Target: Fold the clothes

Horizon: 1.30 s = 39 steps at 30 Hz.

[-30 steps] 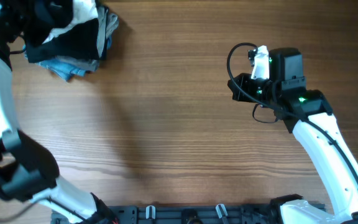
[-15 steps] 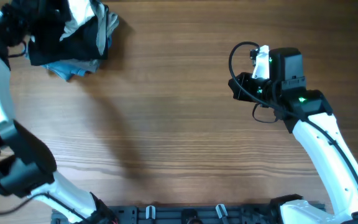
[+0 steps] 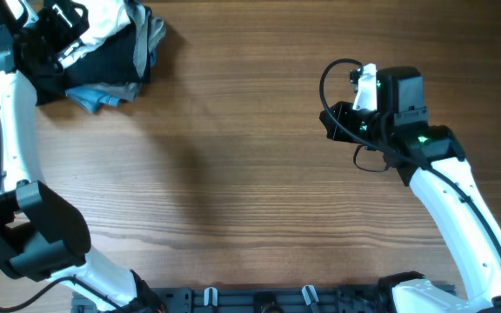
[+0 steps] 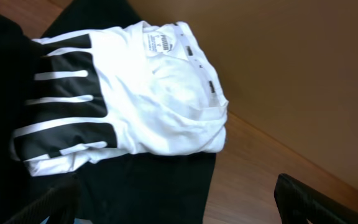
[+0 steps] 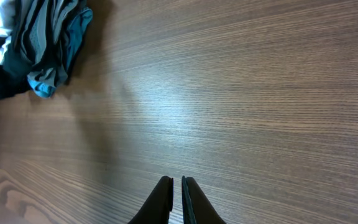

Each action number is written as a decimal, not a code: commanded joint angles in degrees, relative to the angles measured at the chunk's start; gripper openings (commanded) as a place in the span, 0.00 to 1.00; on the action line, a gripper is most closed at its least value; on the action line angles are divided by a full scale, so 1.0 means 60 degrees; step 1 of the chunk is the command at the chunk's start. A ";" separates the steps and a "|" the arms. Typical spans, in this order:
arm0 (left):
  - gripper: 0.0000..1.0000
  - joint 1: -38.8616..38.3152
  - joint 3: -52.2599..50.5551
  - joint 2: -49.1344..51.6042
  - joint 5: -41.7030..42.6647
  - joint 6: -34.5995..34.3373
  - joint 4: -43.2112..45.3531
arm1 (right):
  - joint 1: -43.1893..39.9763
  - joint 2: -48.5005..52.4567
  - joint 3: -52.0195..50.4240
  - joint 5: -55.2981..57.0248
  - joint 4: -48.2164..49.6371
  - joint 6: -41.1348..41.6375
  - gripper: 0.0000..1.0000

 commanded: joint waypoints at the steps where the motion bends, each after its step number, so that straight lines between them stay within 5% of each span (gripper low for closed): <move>1: 1.00 0.0368 0.0047 -0.0433 -0.0219 0.0280 -0.0044 | -0.0011 0.0087 0.0073 0.0062 -0.0011 -0.0095 0.10; 7: 1.00 0.0801 0.0047 -0.1384 -0.0222 0.0291 -0.0641 | -0.0011 0.0087 0.0073 0.0022 -0.0033 -0.0131 0.10; 12: 1.00 0.0783 0.0047 -0.3180 -0.0612 0.1705 -0.2608 | -0.0011 -0.0729 0.1042 0.0922 -0.0142 -0.1432 0.15; 16: 1.00 0.0783 0.0047 -0.4295 -0.0980 0.1800 -0.4918 | -0.0011 -0.1428 0.1872 0.1268 -0.0452 -0.2408 0.19; 19: 1.00 0.0783 0.0047 -0.5876 -0.0969 0.2386 -0.5566 | -0.0011 -0.2444 0.2641 0.1490 -0.0568 -0.3402 0.42; 20: 1.00 0.0783 0.0047 -0.6645 -0.0987 0.2539 -0.5639 | -0.0011 -0.3031 0.2776 0.1494 -0.0459 -0.3606 0.59; 21: 1.00 0.0783 0.0044 -0.7195 -0.1013 0.2539 -0.5657 | -0.0011 -0.3413 0.2776 0.1494 -0.0379 -0.3603 0.87; 22: 1.00 0.0783 0.0044 -0.7544 -0.1016 0.2539 -0.5661 | -0.0011 -0.3687 0.2776 0.1494 -0.0353 -0.3599 1.00; 29: 1.00 0.0783 0.0047 -0.9056 -0.0794 0.2437 -0.5730 | -0.0011 -0.4991 0.2769 0.1355 -0.0481 -0.3559 1.00; 35: 1.00 0.0783 0.0044 -0.9052 -0.0794 0.2437 -0.5730 | -0.0011 -0.4969 0.2769 -0.0984 -0.1042 -0.2608 1.00; 39: 1.00 0.0783 0.0044 -0.9052 -0.0790 0.2437 -0.5730 | -0.0011 -0.5231 0.2769 0.0433 -0.1472 -0.5727 1.00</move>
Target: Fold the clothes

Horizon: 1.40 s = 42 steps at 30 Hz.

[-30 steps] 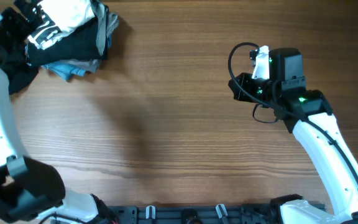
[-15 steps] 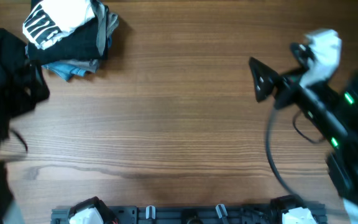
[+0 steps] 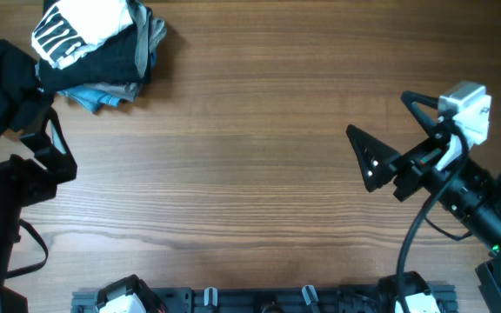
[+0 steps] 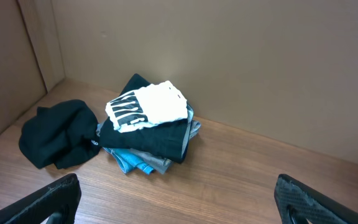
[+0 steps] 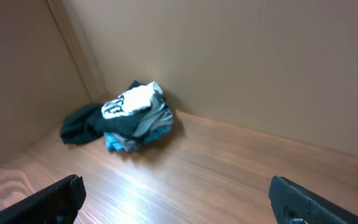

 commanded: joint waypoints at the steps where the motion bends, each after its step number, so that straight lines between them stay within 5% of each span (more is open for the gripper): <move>1: 1.00 0.0018 -0.0036 -0.0066 0.0153 0.0131 0.0022 | -0.0011 -0.0412 0.0091 0.1107 -0.0251 -0.2707 1.00; 5: 1.00 0.0018 -0.0036 -0.0066 0.0157 0.0131 0.0022 | -0.0015 -0.1257 -0.0255 0.2197 -0.1402 -0.2754 1.00; 12: 1.00 0.0018 -0.0036 -0.0066 0.0153 0.0131 0.0022 | -0.1679 -0.5541 -0.4437 0.0248 0.0871 -0.2259 1.00; 17: 1.00 0.0018 -0.0036 -0.0066 0.0153 0.0131 0.0022 | -0.2189 -0.7679 -0.7493 0.0237 0.1468 -0.3490 1.00; 20: 1.00 0.0018 -0.0036 -0.0066 0.0153 0.0131 0.0022 | -0.2186 -0.7686 -0.9176 -0.0637 0.3231 -0.3366 1.00; 26: 1.00 0.0018 -0.0036 -0.0066 0.0153 0.0131 0.0022 | -0.2186 -0.7690 -1.1628 -0.0011 0.5727 -0.0339 1.00; 29: 1.00 0.0018 -0.0036 -0.0066 0.0153 0.0131 0.0022 | -0.2178 -0.7690 -1.2670 0.0401 0.7406 -0.0004 1.00; 42: 1.00 0.0018 -0.0036 -0.0066 0.0153 0.0131 0.0022 | -0.2171 -0.7621 -1.2699 0.0481 0.7318 -0.0029 1.00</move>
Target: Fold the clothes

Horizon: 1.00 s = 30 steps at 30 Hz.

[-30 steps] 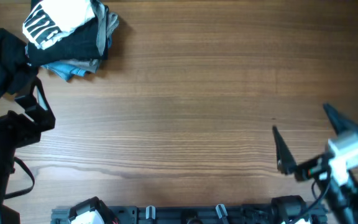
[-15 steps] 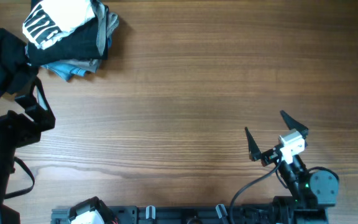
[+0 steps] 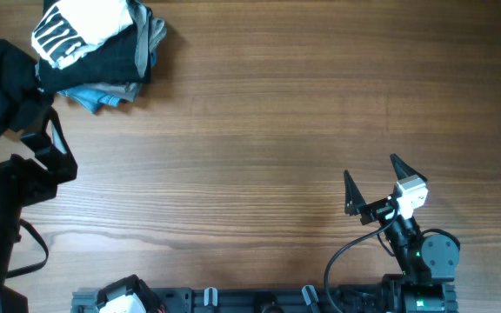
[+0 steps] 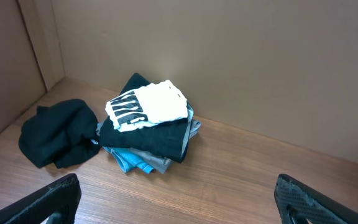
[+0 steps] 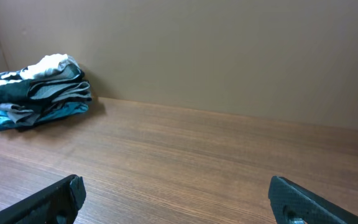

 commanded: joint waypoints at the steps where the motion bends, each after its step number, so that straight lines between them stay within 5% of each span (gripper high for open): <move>1: 1.00 0.0018 -0.0007 -0.0058 0.0157 0.0127 0.0026 | -0.0029 -0.0051 -0.0011 0.0138 0.0033 0.0178 1.00; 10: 1.00 -0.0860 -0.0237 -0.0404 -0.0419 0.0772 0.0124 | -0.0029 -0.0051 -0.0011 0.0138 0.0033 0.0182 1.00; 13: 1.00 -0.2335 -0.2681 -0.1497 0.0459 0.1228 0.2226 | -0.0029 -0.0051 -0.0011 0.0142 0.0033 0.0182 1.00; 21: 1.00 -0.3133 -1.1278 -0.6940 0.1348 0.1224 0.7905 | -0.0029 -0.0051 -0.0011 0.0142 0.0029 0.0178 1.00; 24: 1.00 -0.3206 -1.3260 -0.8568 0.1348 0.1217 0.8914 | -0.0029 -0.0051 -0.0011 0.0142 0.0033 0.0178 1.00; 30: 1.00 -0.3523 -1.5711 -0.8652 0.1384 0.1184 1.1016 | -0.0029 -0.0051 -0.0011 0.0142 0.0029 0.0178 1.00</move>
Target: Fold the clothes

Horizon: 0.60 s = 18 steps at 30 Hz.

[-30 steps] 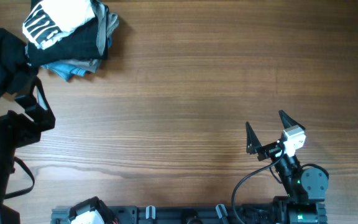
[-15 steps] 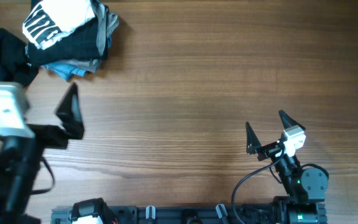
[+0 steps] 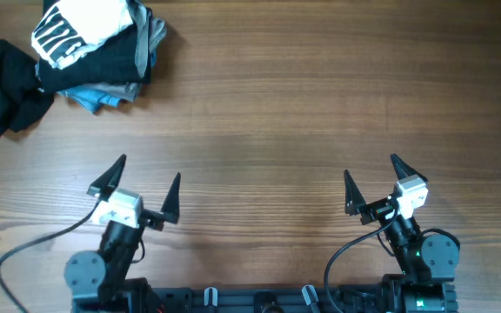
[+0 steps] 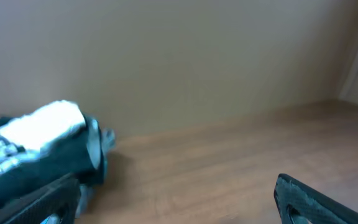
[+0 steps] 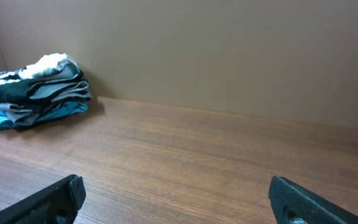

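Observation:
A stack of folded clothes (image 3: 103,43) lies at the far left of the table, topped by a white shirt with black stripes (image 3: 72,24). A crumpled black garment (image 3: 3,74) lies beside it at the left edge. My left gripper (image 3: 137,187) sits open near the front edge, left of centre, holding nothing. My right gripper (image 3: 377,184) sits open near the front edge on the right, also holding nothing. The stack shows blurred in the left wrist view (image 4: 39,146) and far off in the right wrist view (image 5: 39,90).
A brown wall (image 5: 229,50) stands behind the wooden table (image 3: 259,113). A dark rail (image 3: 259,300) runs along the front edge between the two arm bases.
My left arm has moved from the left edge beside the clothes to the front edge, left of centre, its gripper still open. The black garment is now uncovered. The right arm has not moved.
My left gripper was over the stack with the white shirt on top, and the right gripper stood shut mid-table. Then both grippers were open, the left at the left edge. The right then sat at the front edge, and now the left does too.

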Each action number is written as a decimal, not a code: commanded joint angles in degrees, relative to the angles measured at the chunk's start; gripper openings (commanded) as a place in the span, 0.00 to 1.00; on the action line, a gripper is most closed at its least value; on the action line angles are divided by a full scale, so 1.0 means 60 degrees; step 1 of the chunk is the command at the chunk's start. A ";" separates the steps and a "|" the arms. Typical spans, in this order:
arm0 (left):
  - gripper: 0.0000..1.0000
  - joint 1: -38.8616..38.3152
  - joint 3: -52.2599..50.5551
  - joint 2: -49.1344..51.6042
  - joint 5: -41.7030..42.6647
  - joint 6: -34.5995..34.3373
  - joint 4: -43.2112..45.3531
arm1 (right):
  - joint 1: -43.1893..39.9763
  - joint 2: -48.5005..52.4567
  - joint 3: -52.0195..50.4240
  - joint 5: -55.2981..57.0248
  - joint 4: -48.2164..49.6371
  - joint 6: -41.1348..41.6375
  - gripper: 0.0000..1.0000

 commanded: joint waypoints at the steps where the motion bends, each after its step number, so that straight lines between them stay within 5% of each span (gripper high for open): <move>1: 1.00 -0.0273 -0.1268 -0.0102 0.0066 0.0040 0.0827 | -0.0029 -0.0062 -0.0011 0.0109 0.0055 0.0178 1.00; 18: 1.00 -0.0729 -0.1384 -0.0084 0.0062 0.0044 0.0073 | -0.0029 -0.0062 -0.0011 0.0109 0.0051 0.0178 1.00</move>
